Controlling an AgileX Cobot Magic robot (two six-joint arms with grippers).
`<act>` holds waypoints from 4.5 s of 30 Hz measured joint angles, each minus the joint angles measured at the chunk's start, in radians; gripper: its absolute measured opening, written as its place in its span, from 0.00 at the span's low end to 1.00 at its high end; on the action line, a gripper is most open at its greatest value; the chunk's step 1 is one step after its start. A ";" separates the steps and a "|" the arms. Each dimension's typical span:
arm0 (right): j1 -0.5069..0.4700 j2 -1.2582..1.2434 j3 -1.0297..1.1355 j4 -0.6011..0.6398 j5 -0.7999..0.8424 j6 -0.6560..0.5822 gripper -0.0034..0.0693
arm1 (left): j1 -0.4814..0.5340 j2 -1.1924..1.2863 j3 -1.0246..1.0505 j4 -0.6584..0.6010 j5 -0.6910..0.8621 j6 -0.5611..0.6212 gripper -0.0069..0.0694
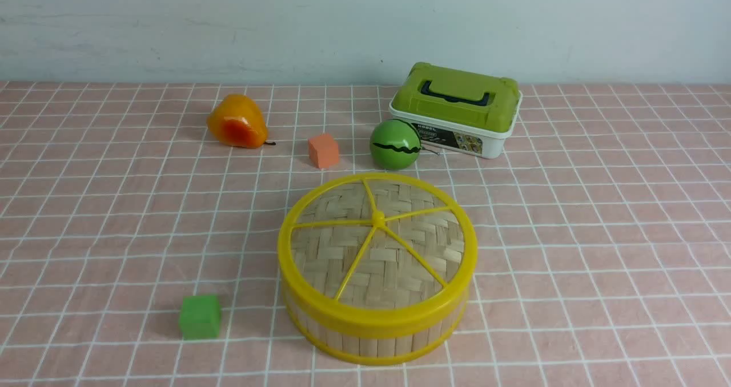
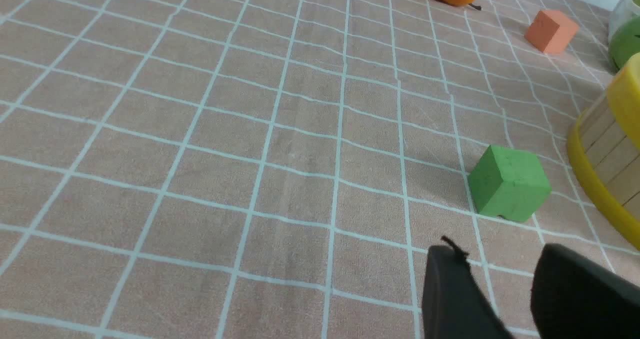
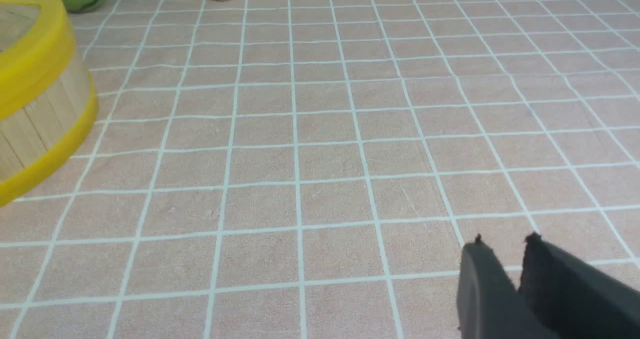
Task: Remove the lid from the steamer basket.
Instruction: Use the right arm to lift the lid of the steamer
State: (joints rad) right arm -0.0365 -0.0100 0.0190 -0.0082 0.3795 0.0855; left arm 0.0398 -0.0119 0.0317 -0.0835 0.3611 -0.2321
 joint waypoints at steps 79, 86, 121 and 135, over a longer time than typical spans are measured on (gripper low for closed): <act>-0.002 0.000 0.008 0.834 -0.052 0.006 0.32 | 0.000 0.000 0.000 0.000 0.000 0.000 0.40; -0.002 0.104 -0.273 0.755 0.141 -0.421 0.27 | 0.000 0.000 0.000 0.000 0.000 0.000 0.40; 0.526 1.630 -1.668 0.213 0.865 -0.353 0.06 | 0.000 0.000 0.000 0.000 0.000 0.000 0.40; 0.656 2.025 -2.017 0.184 0.866 -0.252 0.18 | 0.000 0.000 0.000 0.000 0.000 0.000 0.40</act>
State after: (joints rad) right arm 0.6194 2.0149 -1.9982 0.1757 1.2458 -0.1666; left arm 0.0398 -0.0119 0.0317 -0.0835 0.3611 -0.2321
